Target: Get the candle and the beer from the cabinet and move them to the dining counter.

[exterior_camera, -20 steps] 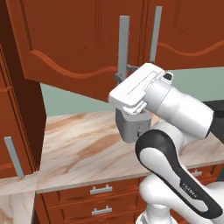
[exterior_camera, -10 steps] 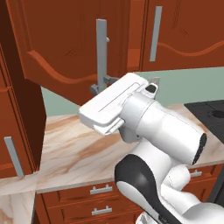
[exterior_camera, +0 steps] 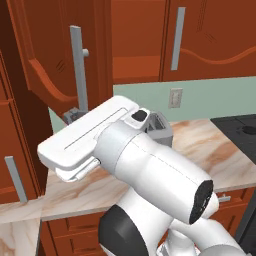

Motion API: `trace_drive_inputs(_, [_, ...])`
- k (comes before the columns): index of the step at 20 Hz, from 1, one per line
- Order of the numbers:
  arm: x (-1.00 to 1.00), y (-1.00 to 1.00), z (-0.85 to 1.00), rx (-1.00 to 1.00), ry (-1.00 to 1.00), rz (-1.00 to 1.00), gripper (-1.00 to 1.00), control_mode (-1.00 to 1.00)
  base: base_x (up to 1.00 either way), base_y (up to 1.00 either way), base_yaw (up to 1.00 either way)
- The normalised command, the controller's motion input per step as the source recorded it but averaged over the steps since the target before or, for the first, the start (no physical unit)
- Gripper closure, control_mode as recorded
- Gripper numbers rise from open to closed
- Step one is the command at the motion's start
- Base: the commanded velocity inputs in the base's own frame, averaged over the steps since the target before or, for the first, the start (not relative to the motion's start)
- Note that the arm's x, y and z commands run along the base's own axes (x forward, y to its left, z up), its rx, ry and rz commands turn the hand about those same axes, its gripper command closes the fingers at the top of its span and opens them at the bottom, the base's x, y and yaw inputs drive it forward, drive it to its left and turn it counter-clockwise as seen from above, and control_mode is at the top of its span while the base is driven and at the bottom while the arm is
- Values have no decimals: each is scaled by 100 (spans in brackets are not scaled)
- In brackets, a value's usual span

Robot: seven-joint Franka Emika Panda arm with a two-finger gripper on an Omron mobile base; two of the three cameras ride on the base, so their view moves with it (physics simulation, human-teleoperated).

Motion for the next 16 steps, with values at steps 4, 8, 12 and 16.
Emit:
trace_drive_inputs(4, [0, 26, 0, -2, 0, 0, 100, -100, 0, 0, 0])
trace_drive_inputs(8, [0, 5, 0, -1, 0, 1, 100, -100, 0, 0, 0])
trace_drive_inputs(12, [0, 0, 0, 0, 0, 1, -100, -100, 0, 0, 0])
trace_drive_inputs(16, [0, 0, 0, 0, 0, 0, -100, -100, 0, 0, 0])
